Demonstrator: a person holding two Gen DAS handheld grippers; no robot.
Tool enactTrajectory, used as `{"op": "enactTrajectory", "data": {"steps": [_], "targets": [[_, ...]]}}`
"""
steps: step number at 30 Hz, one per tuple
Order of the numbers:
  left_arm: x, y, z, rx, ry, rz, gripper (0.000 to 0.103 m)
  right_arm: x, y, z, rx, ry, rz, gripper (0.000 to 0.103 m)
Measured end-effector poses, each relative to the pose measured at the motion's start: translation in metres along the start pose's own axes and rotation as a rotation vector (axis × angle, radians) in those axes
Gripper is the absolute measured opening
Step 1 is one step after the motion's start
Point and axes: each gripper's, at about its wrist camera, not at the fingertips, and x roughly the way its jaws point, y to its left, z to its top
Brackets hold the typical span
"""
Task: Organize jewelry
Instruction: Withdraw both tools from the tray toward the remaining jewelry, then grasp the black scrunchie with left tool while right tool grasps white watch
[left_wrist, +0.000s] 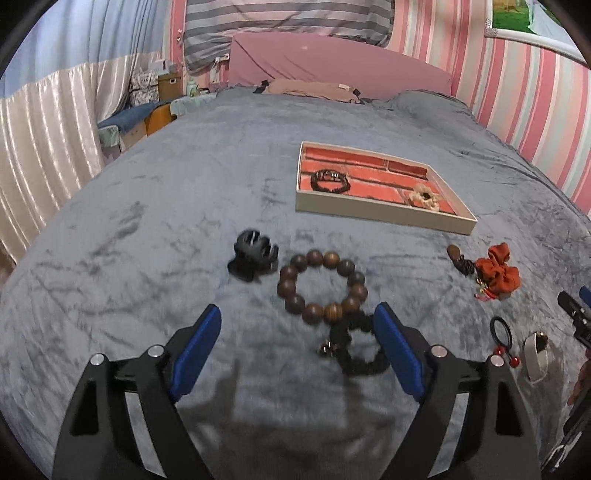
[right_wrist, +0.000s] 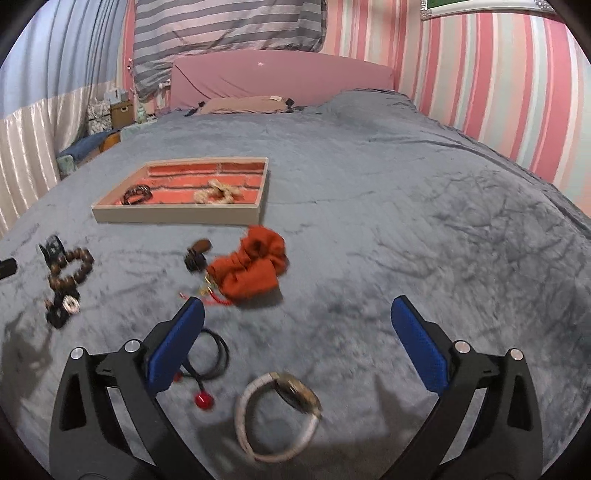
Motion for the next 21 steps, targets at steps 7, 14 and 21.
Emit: {"op": "enactTrajectory", "data": {"steps": [7, 14, 21], "targets": [[0.013, -0.003, -0.027, -0.022, 0.058, 0.001, 0.083, -0.008, -0.016, -0.033, 0.010, 0.020, -0.040, 0.098], [0.025, -0.013, -0.038, 0.000, 0.081, 0.000, 0.083, -0.001, -0.030, -0.060, 0.033, 0.094, -0.031, 0.089], [0.044, -0.023, -0.036, 0.012, 0.109, -0.014, 0.083, 0.015, -0.037, -0.068, 0.065, 0.159, 0.003, 0.079]]}}
